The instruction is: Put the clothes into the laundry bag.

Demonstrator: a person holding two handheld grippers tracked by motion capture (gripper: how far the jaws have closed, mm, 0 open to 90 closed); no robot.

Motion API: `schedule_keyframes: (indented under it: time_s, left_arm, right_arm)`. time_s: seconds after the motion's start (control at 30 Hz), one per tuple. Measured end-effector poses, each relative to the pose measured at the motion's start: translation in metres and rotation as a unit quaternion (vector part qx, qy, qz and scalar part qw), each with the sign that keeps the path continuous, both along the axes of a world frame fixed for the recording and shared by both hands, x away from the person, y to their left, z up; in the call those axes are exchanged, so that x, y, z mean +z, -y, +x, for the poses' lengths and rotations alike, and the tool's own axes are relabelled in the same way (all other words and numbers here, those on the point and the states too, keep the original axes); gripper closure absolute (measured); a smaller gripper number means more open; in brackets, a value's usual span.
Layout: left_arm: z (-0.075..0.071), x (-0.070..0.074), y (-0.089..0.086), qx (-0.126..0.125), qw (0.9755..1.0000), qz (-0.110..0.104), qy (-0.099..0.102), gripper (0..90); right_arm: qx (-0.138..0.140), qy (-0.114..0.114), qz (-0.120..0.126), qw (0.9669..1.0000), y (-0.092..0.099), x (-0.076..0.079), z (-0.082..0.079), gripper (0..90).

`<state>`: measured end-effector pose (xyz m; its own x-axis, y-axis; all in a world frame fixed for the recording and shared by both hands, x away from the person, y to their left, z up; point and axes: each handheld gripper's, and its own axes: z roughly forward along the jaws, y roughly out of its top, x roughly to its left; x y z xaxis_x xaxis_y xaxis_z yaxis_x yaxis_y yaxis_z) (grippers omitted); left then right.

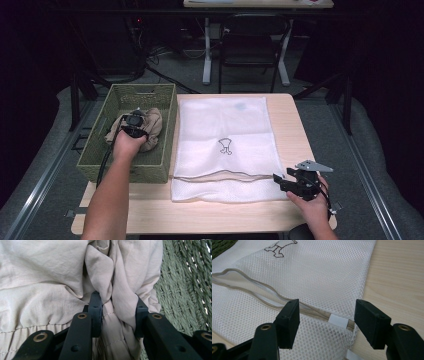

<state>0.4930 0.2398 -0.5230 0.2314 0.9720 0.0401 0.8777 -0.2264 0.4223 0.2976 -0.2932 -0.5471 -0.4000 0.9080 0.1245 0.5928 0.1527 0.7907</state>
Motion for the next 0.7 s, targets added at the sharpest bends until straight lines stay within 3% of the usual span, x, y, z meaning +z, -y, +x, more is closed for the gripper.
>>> schedule_keyframes:
  time_s: [0.47,0.7]
  left_arm:
    - [-0.003,0.011,-0.005,0.002,1.0,-0.001,0.007,70.5]
    - [-0.007,0.022,-0.013,0.008,0.9997,-0.017,0.019,71.0]
  right_arm:
    - [0.001,0.0,0.002,1.0,-0.001,0.0,0.0,37.1]
    - [0.002,0.0,0.002,1.0,-0.001,0.0,0.001,37.1]
